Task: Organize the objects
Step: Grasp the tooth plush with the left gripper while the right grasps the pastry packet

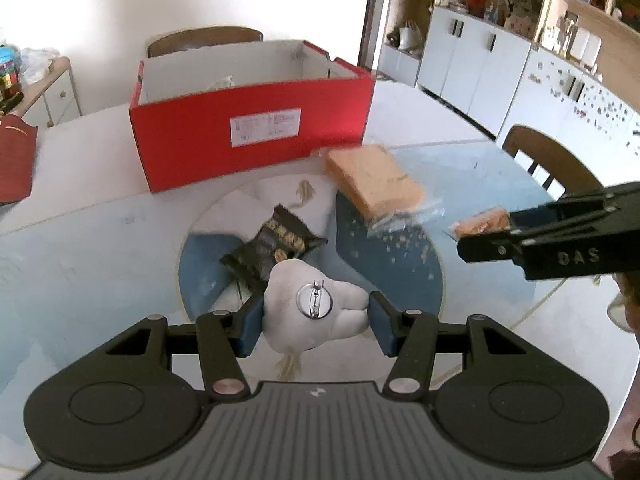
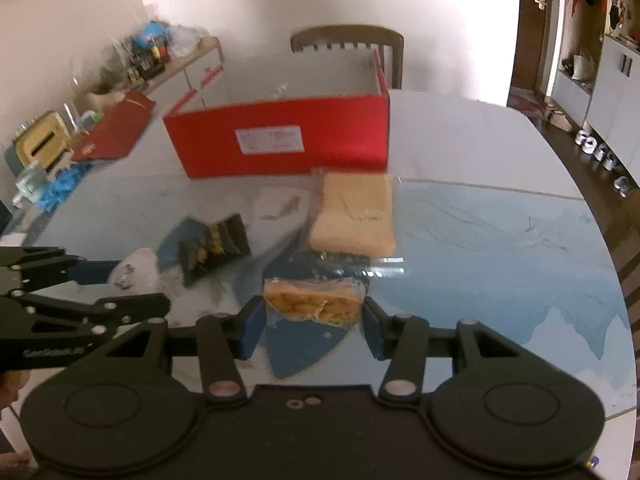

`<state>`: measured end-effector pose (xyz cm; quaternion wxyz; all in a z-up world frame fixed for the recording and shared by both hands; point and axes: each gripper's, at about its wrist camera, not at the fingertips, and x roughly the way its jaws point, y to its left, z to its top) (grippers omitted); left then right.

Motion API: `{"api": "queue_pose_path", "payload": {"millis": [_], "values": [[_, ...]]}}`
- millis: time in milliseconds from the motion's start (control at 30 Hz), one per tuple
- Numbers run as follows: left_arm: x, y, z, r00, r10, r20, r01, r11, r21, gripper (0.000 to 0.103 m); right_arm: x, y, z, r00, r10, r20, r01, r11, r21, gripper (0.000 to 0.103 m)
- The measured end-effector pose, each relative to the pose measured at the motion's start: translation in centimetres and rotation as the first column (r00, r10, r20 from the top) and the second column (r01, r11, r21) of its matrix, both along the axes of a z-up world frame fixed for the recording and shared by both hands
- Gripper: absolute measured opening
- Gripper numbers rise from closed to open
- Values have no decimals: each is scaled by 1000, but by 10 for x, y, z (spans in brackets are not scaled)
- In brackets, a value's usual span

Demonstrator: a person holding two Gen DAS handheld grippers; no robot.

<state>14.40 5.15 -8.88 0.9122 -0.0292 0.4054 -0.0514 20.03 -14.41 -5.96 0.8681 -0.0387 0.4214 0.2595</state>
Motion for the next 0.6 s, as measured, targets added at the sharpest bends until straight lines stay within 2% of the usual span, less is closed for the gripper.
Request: {"api": "queue_pose_path", "payload": {"millis": [333, 600], "values": [[18, 11, 32, 999, 19, 44, -18, 1000, -21, 54, 5, 11, 31, 999, 30, 34, -31, 999, 43, 50], [44, 26, 55, 996, 19, 87, -16, 999, -37, 54, 24, 24, 52, 997, 40, 59, -43, 997, 61, 50]]}}
